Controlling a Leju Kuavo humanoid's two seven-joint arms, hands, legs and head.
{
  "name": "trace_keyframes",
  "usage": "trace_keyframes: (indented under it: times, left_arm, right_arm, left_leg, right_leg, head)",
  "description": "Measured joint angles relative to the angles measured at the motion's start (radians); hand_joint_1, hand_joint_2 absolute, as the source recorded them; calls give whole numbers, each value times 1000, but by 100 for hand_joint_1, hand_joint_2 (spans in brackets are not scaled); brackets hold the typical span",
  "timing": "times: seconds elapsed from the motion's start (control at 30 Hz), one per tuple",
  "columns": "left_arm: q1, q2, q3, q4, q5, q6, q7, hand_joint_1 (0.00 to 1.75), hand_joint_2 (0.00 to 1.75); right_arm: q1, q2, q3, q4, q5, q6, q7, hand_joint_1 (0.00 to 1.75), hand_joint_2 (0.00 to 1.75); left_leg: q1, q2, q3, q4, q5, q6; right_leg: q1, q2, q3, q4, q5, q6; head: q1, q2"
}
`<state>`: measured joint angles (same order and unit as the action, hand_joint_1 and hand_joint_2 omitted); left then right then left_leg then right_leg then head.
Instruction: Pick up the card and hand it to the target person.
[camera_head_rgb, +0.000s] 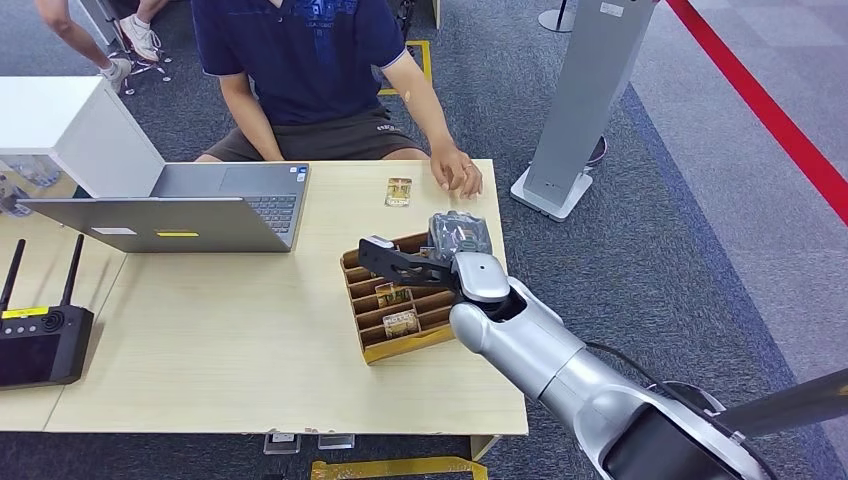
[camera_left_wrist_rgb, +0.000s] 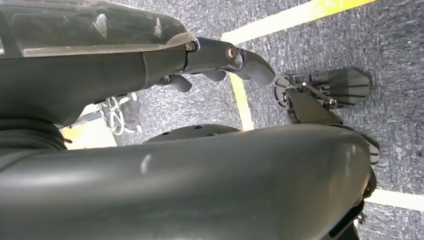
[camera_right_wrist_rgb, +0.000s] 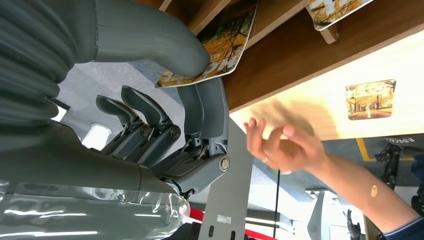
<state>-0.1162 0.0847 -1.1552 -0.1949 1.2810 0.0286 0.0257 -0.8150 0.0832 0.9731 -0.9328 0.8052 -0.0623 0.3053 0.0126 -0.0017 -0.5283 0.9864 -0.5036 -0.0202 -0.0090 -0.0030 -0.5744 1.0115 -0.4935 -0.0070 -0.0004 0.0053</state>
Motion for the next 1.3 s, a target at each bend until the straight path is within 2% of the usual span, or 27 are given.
trace_keyframes:
  times: [0.2,0.4,0.6,0.73,0.93,1.1,1.3]
  left_arm:
    - [0,0,0,0,0,1,-1,0,0]
    - [5,0,0,0,11,-1,-3,0,0]
    - [13,0,0,0,23,-1,-14,0,0]
    - [12,0,0,0,23,1,-14,0,0]
    - [4,-3,0,0,21,2,-5,0,0]
    - [-6,-9,0,0,21,1,1,0,0]
    - [-7,-12,0,0,21,0,12,0,0]
  right_arm:
    - [9,-17,-6,-61,13,-4,27,175,175]
    - [9,-39,-23,-198,21,4,43,175,175]
    - [-24,-60,-45,-346,7,2,50,175,175]
    - [-49,-70,-56,-387,-6,-31,30,175,175]
    - [-87,-65,-61,-339,-12,-108,-38,175,175]
    - [-115,-15,-58,-194,-11,-155,-86,175,175]
    - [-118,23,-58,-76,-2,-201,-104,175,175]
  left_leg:
    - [0,0,0,0,0,0]
    - [0,0,0,0,0,0]
    - [0,0,0,0,0,0]
    - [0,0,0,0,0,0]
    - [0,0,-1,0,0,0]
    - [0,0,-1,0,0,0]
    - [0,0,-1,0,0,0]
  right_leg:
    - [0,0,0,0,0,0]
    - [0,0,0,0,0,0]
    - [0,0,0,0,0,0]
    - [0,0,0,0,0,0]
    - [0,0,0,0,0,0]
    - [0,0,0,0,0,0]
    - [0,0,0,0,0,0]
  head:
    - [0,0]
    - [0,0]
    - [0,0]
    - [0,0]
    - [0,0]
    - [0,0]
    - [0,0]
